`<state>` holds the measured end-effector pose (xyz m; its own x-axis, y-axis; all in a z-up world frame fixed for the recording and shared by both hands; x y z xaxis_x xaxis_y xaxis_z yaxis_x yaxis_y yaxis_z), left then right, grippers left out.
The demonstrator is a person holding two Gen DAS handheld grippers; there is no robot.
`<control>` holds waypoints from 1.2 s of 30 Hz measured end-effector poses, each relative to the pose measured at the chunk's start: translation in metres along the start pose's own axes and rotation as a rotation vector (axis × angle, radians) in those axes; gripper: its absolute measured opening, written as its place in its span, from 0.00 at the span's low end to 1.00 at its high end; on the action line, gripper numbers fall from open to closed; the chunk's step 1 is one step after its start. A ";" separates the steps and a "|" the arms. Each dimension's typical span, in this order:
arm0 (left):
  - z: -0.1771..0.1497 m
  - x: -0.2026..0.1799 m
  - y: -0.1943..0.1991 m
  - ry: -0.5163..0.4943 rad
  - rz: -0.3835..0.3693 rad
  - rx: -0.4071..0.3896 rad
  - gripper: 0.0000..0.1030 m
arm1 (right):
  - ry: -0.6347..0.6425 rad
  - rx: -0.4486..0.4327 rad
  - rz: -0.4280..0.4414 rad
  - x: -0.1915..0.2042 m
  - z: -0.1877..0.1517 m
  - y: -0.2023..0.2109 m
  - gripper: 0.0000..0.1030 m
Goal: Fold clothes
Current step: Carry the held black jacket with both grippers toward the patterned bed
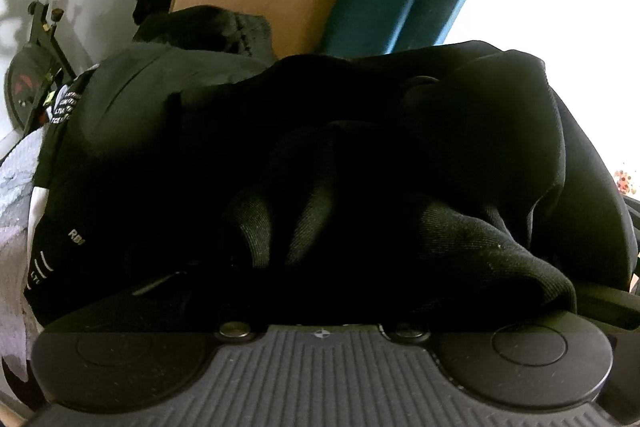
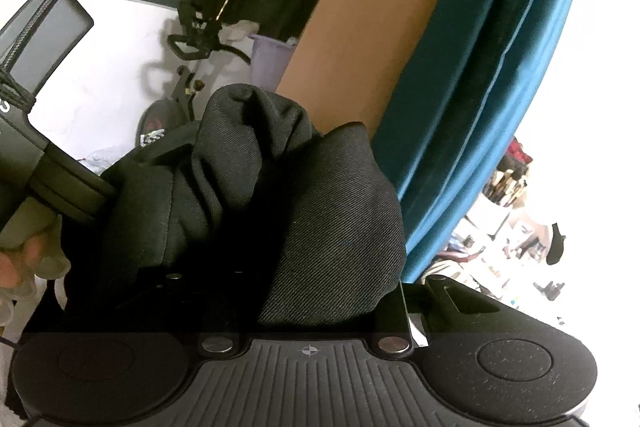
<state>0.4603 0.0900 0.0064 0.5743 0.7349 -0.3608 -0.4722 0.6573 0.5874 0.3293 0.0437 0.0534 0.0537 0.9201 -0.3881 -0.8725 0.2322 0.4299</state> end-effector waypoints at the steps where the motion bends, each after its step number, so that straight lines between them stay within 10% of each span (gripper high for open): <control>1: -0.001 -0.005 0.001 -0.004 0.001 -0.005 0.26 | 0.003 -0.008 -0.003 -0.003 -0.002 0.004 0.25; 20: -0.081 -0.243 -0.010 -0.081 -0.039 -0.059 0.26 | 0.046 -0.137 -0.095 -0.162 -0.127 0.155 0.25; 36: -0.165 -0.431 -0.057 -0.084 -0.488 0.123 0.24 | 0.125 -0.015 -0.421 -0.268 -0.232 0.281 0.23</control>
<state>0.1295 -0.2372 0.0091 0.7622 0.3279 -0.5582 -0.0563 0.8926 0.4474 -0.0429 -0.2108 0.0888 0.3480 0.7008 -0.6228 -0.7941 0.5734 0.2015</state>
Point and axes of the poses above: each gripper's, at about its wrist camera, not at the fingertips, and y roughly against the way its jaws point, x to its left, z to its top, the point moved 5 cm from there along -y, roughly the way its jaws point, and after that the axes turned 2 degrees about -y, right-handed, at the moved point
